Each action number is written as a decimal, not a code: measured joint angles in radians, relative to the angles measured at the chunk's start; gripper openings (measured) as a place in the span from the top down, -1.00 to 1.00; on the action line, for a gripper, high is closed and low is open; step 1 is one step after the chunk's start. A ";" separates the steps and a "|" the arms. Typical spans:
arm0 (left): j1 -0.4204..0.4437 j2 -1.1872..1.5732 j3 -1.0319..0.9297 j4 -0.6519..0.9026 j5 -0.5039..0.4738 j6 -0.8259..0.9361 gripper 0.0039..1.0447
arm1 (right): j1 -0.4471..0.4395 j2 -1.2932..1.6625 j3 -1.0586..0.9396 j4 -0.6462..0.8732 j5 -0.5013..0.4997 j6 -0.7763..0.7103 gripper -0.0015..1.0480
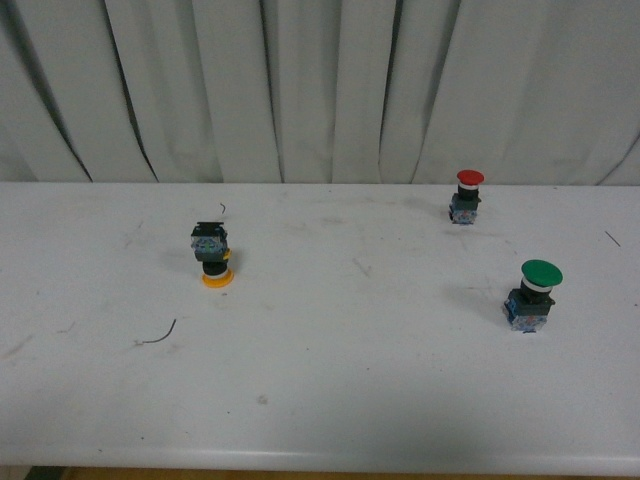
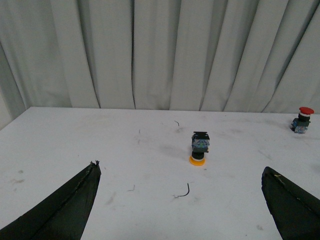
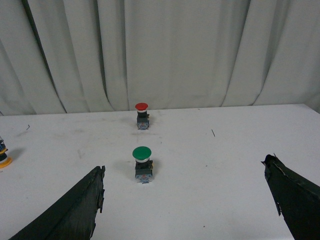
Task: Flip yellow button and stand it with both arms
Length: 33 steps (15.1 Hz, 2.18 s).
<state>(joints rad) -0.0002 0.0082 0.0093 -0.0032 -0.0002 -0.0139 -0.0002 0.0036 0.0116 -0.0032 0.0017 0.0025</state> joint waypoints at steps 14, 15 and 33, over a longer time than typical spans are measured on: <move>0.000 0.000 0.000 0.000 0.000 0.000 -0.88 | 0.000 0.000 0.000 0.000 0.000 0.000 -0.88; 0.000 0.000 0.000 0.000 0.000 0.000 -0.88 | 0.000 0.000 0.000 0.000 0.000 0.000 -0.88; 0.042 1.007 0.285 0.536 -0.026 -0.185 -0.88 | 0.000 0.000 0.000 0.000 -0.002 0.000 -0.88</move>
<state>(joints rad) 0.0422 1.0157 0.2939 0.5323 -0.0257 -0.1993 -0.0002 0.0036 0.0116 -0.0036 0.0002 0.0025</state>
